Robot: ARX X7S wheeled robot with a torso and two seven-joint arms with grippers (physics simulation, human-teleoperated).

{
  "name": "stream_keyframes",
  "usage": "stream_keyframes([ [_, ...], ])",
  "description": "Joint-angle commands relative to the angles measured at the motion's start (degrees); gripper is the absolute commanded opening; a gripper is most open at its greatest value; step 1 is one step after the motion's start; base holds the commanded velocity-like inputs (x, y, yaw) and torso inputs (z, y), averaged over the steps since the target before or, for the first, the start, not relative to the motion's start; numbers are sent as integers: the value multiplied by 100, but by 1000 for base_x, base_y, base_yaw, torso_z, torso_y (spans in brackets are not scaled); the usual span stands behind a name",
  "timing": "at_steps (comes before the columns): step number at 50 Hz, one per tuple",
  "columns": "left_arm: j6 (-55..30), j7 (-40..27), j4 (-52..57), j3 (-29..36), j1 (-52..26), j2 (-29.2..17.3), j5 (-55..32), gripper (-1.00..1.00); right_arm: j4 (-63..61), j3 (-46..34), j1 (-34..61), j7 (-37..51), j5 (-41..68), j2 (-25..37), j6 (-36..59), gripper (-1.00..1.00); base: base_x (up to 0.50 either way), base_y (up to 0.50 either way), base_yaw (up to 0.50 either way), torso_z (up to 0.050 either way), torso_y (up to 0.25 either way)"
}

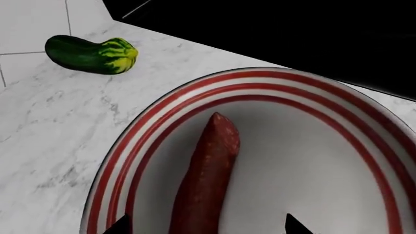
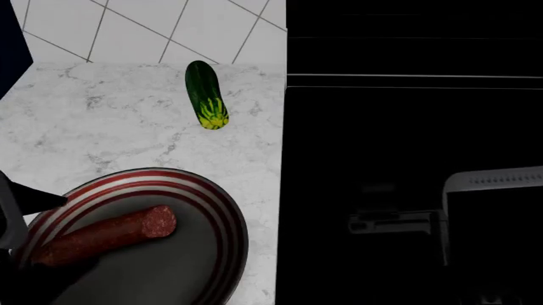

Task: Pick the salami from the counter and place it in the microwave.

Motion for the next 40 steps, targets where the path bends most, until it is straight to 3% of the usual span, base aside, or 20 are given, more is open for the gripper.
stream_keyframes([
  [1,167,40,-175,115,50,75,103,100,-27,24,-18,28,15,21,16,100,0,0,0,0,0],
  [40,410,28,-564,253,149,204,235,100,-57,54,-71,90,63,47,-12,100,0,0,0,0,0],
])
